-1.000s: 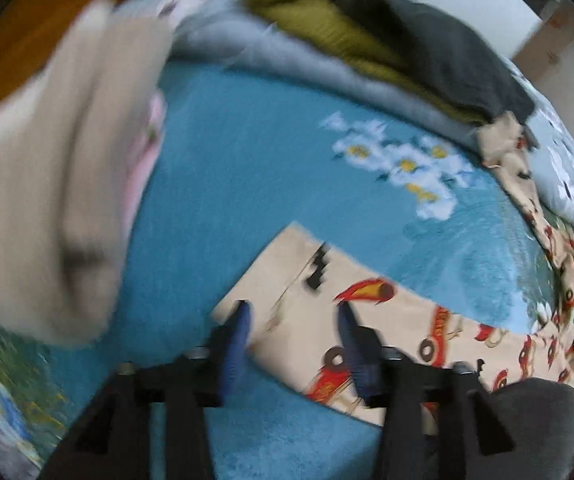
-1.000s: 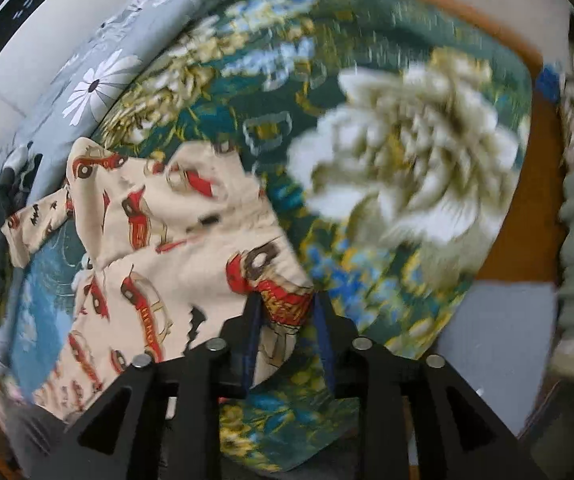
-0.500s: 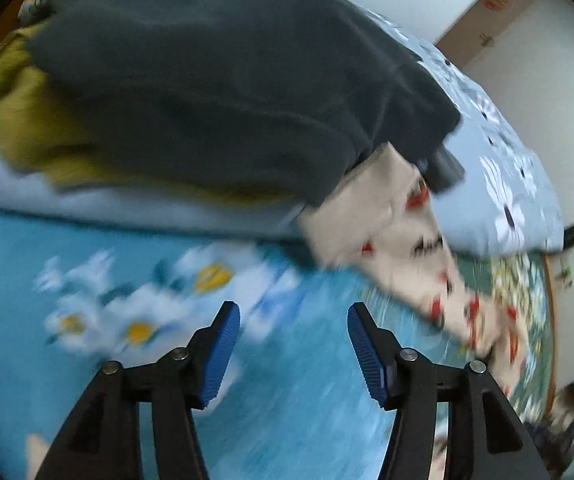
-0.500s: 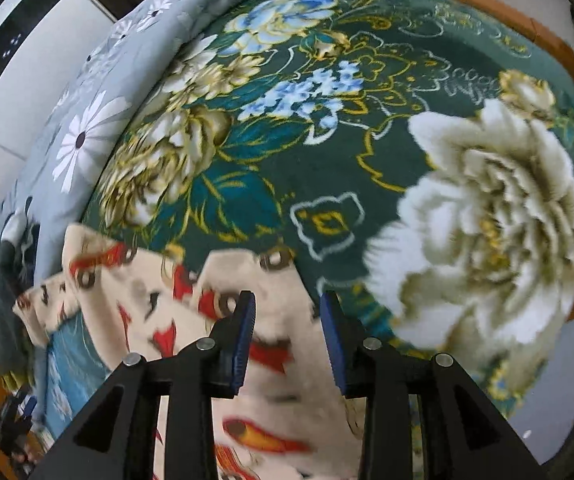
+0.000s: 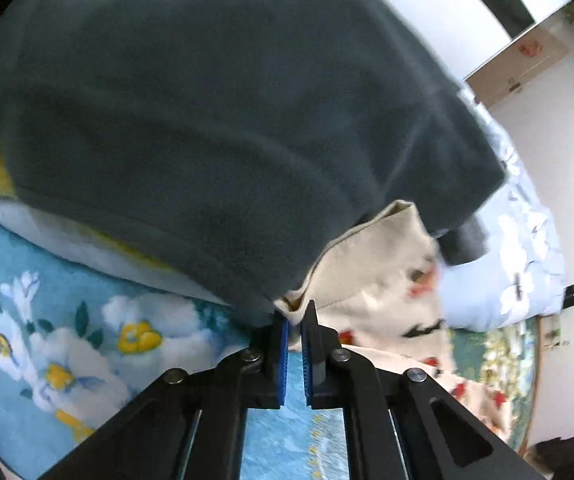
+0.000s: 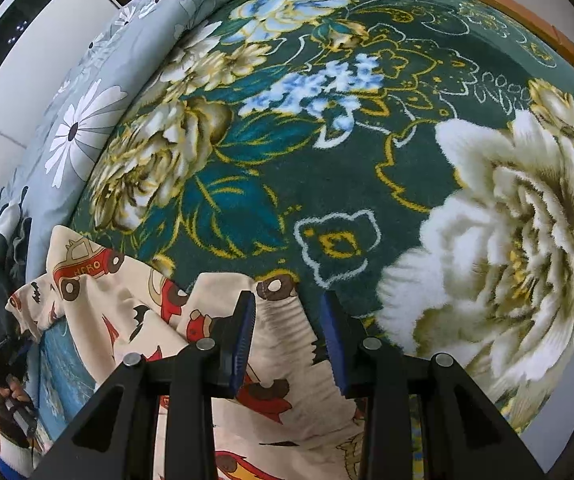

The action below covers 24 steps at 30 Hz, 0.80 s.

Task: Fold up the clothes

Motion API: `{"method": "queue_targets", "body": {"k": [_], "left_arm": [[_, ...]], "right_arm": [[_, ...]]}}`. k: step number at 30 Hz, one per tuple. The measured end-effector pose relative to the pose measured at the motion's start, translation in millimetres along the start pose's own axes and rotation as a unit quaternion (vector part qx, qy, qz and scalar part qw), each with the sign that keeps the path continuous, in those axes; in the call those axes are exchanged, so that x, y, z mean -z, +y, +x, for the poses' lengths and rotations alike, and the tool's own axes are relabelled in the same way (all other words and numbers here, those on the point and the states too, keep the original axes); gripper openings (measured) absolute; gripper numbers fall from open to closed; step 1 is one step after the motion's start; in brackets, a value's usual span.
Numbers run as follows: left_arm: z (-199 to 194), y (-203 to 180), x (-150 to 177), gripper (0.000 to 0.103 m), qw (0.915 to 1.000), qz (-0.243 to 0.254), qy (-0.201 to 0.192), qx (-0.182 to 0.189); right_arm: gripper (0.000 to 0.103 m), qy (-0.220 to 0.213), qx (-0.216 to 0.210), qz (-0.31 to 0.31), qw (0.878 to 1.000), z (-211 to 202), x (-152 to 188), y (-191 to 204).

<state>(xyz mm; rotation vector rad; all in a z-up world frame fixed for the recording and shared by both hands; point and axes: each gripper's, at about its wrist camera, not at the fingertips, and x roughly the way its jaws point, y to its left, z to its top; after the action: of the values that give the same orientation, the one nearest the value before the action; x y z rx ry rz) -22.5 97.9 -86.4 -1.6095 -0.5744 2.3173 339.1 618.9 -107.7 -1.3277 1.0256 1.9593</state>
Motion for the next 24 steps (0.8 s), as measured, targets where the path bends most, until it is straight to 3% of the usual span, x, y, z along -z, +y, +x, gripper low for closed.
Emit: {"method": "queue_targets", "body": {"k": [5, 10, 11, 12, 14, 17, 21, 24], "left_arm": [[-56, 5, -3, 0.006, 0.9988, -0.004, -0.03, 0.037], [-104, 21, -4, 0.006, 0.9977, -0.008, -0.055, 0.04], [-113, 26, -3, 0.006, 0.9975, -0.011, -0.059, 0.038], [-122, 31, -3, 0.006, 0.9973, -0.015, -0.062, 0.037], [-143, 44, -1, 0.006, 0.9966, -0.02, -0.073, 0.034], [-181, 73, 3, 0.006, 0.9939, -0.043, -0.093, 0.04], [-246, 115, 15, 0.006, 0.9885, -0.097, -0.11, 0.038], [-293, 144, 31, 0.006, 0.9852, -0.135, -0.106, -0.004]], "right_arm": [[0.035, 0.005, -0.013, 0.0, 1.0, 10, -4, 4], [0.037, 0.015, 0.009, -0.015, 1.0, 21, -3, 19], [0.035, 0.018, 0.02, -0.02, 0.999, 23, -2, 21], [0.024, 0.017, 0.032, -0.025, 0.999, 23, 1, 23], [0.019, 0.012, 0.032, -0.032, 0.999, 18, 7, 27], [0.013, -0.027, 0.018, -0.046, 0.998, -9, 16, 36], [0.011, -0.118, -0.025, -0.051, 0.991, -76, 27, 45], [0.011, -0.183, -0.065, -0.057, 0.979, -133, 38, 52]]}}
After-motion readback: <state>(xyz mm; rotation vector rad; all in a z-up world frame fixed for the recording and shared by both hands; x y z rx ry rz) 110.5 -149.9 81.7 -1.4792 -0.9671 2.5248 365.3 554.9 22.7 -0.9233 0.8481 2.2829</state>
